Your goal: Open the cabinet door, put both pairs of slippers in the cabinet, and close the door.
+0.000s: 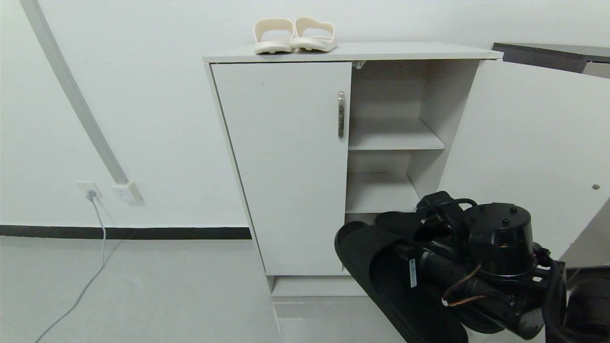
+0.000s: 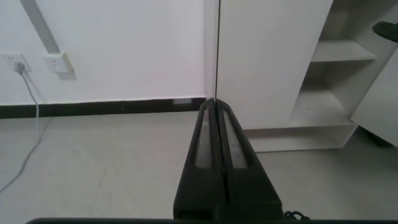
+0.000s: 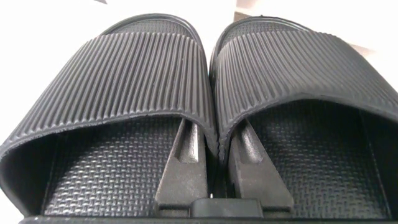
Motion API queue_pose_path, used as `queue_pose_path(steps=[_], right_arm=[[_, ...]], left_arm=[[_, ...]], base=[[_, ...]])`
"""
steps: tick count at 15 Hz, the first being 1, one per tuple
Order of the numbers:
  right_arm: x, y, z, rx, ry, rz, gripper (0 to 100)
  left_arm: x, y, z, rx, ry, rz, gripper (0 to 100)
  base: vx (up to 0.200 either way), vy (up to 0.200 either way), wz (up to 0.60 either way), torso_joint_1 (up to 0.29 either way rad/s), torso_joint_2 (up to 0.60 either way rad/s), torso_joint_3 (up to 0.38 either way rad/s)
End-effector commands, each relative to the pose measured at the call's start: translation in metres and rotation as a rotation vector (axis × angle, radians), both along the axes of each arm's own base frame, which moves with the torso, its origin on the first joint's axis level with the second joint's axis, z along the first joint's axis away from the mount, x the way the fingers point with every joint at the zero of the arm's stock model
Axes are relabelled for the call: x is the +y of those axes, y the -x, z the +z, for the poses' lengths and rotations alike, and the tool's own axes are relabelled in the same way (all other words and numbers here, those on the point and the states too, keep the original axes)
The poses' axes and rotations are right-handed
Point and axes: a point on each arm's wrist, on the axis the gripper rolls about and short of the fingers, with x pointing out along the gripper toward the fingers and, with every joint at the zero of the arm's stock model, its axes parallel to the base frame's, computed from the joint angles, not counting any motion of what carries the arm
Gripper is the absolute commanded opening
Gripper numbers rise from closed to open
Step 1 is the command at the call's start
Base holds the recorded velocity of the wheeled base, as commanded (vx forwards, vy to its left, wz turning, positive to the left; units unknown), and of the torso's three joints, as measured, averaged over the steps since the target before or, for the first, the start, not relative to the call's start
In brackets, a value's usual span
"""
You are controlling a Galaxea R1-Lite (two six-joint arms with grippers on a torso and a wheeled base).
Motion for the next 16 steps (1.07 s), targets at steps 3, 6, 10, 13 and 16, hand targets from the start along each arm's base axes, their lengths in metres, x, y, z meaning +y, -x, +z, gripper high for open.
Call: queue_pose_path(steps=[3, 6, 10, 13, 16], right_arm=[[0.021, -0.023, -0.023, -0.047, -0.037, -0.201, 0], [0.035, -0.039, -0.033, -0.076, -0.037, -0.309, 0], [0.042, -0.044, -0.037, -0.092, -0.030, -0.370, 0], [0.042, -0.046, -0.043, -0.081, -0.020, -0.374, 0], [0.043, -0.047, -0.048, -0.073, -0.010, -0.376, 0]], left_arm=[[0.000, 0.000, 0.000, -0.005, 0.027, 0.001, 0], [0.000, 0.000, 0.000, -0.005, 0.024, 0.001, 0], [0.000, 0.000, 0.000, -0.005, 0.023, -0.001, 0], [0.000, 0.000, 0.000, -0.005, 0.023, 0.001, 0], [0.000, 0.000, 0.000, -0.005, 0.026, -0.001, 0]], base=[[0.000, 0.000, 0.00, 0.000, 0.00, 0.000], [0.000, 0.000, 0.00, 0.000, 0.00, 0.000], [0.000, -0.100, 0.00, -0.001, 0.00, 0.000], [0.000, -0.200, 0.00, 0.012, 0.00, 0.002], [0.000, -0.133, 0.00, 0.005, 0.00, 0.000]])
